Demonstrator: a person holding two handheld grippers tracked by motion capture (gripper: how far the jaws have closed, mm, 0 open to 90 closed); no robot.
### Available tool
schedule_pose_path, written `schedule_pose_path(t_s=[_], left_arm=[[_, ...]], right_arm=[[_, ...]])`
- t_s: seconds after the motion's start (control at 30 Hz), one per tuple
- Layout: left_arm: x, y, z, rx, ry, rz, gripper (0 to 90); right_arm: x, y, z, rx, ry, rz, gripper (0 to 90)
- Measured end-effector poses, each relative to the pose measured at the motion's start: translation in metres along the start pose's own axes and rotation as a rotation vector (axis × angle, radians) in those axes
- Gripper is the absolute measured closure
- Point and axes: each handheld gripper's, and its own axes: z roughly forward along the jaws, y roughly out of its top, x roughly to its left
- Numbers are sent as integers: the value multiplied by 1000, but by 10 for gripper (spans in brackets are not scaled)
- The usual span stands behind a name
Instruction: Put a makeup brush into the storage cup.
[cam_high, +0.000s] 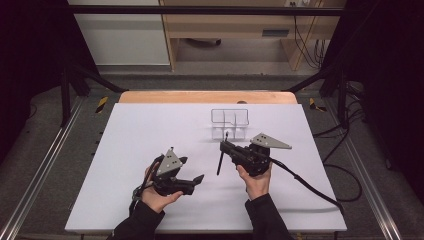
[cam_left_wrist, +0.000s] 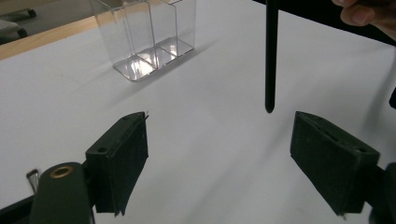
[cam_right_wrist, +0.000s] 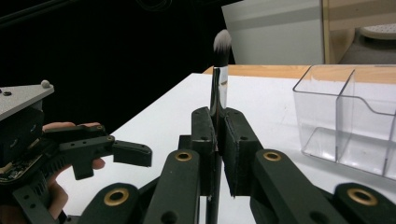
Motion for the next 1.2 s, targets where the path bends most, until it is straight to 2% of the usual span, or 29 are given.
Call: schedule_pose_path(t_s=[0.3, 0.57, 0.8, 0.97, 1.2], left_arm=[[16, -14, -11, 32, 10, 9, 126], [28, -21, -20, 35, 21, 7, 105], [40, -23, -31, 14, 33, -13, 100], [45, -25, -34, 11, 36, -19, 96], [48, -25, -37, 13, 30, -6, 93]], right_arm=[[-2, 5, -4, -1, -32, -36, 841], [-7, 11, -8, -19, -77, -81, 841], [-16, 20, -7, -37, -114, -94, 841], [-23, 27, -5, -42, -144, -95, 841], [-26, 37, 0, -50, -174, -114, 841]])
